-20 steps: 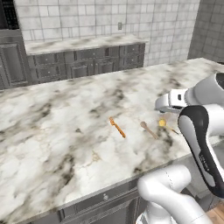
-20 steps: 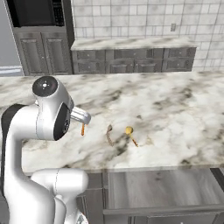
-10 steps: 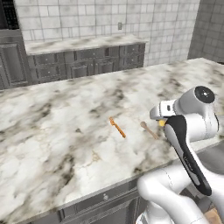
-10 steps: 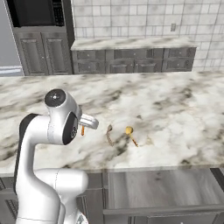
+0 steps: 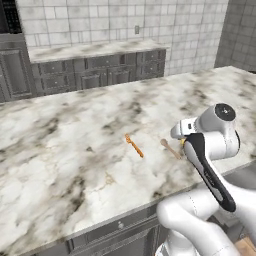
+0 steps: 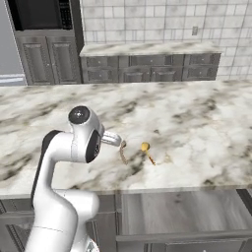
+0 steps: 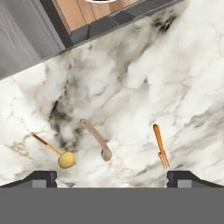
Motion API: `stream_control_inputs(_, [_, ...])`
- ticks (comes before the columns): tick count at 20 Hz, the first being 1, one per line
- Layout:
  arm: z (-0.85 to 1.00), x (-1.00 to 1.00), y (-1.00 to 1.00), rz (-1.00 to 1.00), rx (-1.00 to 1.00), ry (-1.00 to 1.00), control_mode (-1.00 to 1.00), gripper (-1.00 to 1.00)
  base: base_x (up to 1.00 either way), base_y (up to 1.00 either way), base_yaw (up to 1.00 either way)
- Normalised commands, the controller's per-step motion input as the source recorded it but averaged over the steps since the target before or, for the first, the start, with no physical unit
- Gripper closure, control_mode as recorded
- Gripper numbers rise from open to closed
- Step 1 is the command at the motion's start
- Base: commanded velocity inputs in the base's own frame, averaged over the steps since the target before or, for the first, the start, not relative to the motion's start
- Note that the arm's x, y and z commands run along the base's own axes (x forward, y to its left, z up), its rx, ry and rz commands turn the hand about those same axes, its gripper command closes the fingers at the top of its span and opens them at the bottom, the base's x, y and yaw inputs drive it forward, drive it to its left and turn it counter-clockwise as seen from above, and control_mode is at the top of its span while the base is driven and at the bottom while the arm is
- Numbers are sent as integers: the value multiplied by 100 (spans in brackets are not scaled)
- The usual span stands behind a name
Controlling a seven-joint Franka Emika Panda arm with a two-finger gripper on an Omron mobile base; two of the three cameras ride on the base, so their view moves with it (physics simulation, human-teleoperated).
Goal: Organize the utensils by type. Pick up the wooden spoons from the counter and place them in the open cabinet. Then pick up the metallic utensils from the counter and place them in the open drawer.
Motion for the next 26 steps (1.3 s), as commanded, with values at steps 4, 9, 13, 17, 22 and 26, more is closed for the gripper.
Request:
stream_control_inputs(4, [-38, 46, -1, 1, -12, 12, -100, -100, 0, 0, 0])
stream_control_inputs(9, [-61, 23, -11, 8, -9, 6, -100, -100, 0, 0, 0])
stream_control_inputs(13, [-55, 41, -6, 12, -9, 9, -100, -100, 0, 0, 0])
stream_control_inputs(17, [-45, 52, -4, 16, -7, 8, -100, -100, 0, 0, 0])
stream_control_inputs(22, [-39, 53, -15, 17, -3, 6, -100, -100, 0, 0, 0])
stream_control_inputs(26, [-35, 57, -10, 16, -3, 7, -100, -100, 0, 0, 0])
